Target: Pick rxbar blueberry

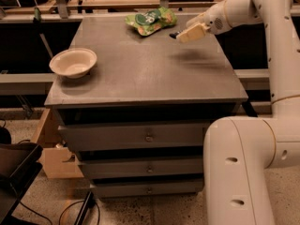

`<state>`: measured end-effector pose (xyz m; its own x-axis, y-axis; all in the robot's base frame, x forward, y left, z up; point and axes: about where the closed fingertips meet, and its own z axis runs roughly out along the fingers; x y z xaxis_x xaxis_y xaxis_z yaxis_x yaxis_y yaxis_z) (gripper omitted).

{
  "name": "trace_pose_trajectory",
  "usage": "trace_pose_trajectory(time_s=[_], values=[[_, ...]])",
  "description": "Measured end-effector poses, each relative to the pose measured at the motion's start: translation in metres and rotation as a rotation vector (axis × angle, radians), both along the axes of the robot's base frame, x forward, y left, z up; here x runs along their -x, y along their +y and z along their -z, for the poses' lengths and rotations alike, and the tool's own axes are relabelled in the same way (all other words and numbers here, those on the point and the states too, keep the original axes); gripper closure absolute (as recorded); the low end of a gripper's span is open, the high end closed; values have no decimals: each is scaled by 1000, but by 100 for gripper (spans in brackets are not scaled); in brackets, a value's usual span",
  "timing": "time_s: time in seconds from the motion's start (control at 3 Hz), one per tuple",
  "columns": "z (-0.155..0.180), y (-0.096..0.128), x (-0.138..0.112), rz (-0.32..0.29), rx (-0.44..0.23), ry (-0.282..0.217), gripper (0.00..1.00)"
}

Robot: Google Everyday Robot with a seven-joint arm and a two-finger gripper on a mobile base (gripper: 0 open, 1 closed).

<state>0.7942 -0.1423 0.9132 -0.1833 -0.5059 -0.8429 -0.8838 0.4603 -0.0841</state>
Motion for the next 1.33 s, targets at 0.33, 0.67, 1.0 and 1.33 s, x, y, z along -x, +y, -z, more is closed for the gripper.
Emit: trace_pose_trajectory(time_s=[0.33, 0.67, 1.0, 1.33], values=[[-6, 17, 6, -54, -24, -9, 100], [-25, 38, 15, -102, -36, -20, 100], [-47, 48, 24, -124, -76, -28, 100], [-61, 54, 33, -153, -144, -28, 100]])
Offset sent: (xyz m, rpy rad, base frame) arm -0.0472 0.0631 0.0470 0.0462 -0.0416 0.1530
